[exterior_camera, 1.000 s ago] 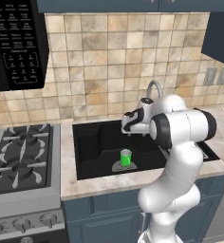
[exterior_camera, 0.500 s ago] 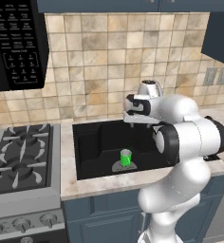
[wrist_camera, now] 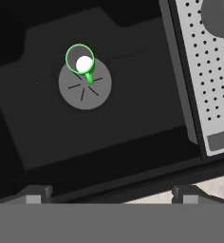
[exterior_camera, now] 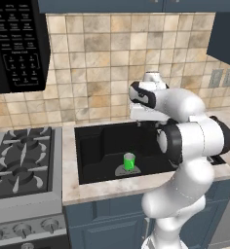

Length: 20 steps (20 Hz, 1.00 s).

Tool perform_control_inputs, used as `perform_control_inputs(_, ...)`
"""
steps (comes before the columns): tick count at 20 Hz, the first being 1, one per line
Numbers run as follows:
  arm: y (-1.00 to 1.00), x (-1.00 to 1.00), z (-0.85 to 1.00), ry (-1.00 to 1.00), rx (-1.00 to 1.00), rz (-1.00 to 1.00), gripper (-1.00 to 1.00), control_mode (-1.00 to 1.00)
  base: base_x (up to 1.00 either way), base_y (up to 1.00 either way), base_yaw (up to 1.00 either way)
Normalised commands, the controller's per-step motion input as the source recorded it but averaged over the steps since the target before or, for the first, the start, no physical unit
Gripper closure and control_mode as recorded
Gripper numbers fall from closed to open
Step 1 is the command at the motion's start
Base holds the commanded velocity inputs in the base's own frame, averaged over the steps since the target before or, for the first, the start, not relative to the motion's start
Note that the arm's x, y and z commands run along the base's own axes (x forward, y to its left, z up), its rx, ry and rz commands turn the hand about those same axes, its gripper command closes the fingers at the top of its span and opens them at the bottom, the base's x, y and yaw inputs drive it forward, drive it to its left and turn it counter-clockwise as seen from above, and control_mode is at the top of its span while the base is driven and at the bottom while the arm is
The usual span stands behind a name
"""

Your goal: Pick the mug and place it in the sink. Pick the bowl and place it in the open cabinet and then close the cabinet.

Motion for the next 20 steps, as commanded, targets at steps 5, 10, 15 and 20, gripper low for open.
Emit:
perform_control_inputs(5,-0.33,-0.5,0.21,0.08,0.03,-0.01,-1.0,-1.0,0.0,0.0,0.0)
perform_control_inputs(10,-0.35,-0.84,0.0,0.0,0.0,0.0,-1.0,-1.0,0.0,0.0,0.0)
perform_control_inputs(15,-0.26,-0.68,0.08,-0.01,0.0,0.0,-1.0,-1.0,0.0,0.0,0.0)
perform_control_inputs(20,-0.35,-0.46,0.21,0.0,0.0,0.0,-1.0,-1.0,0.0,0.0,0.0)
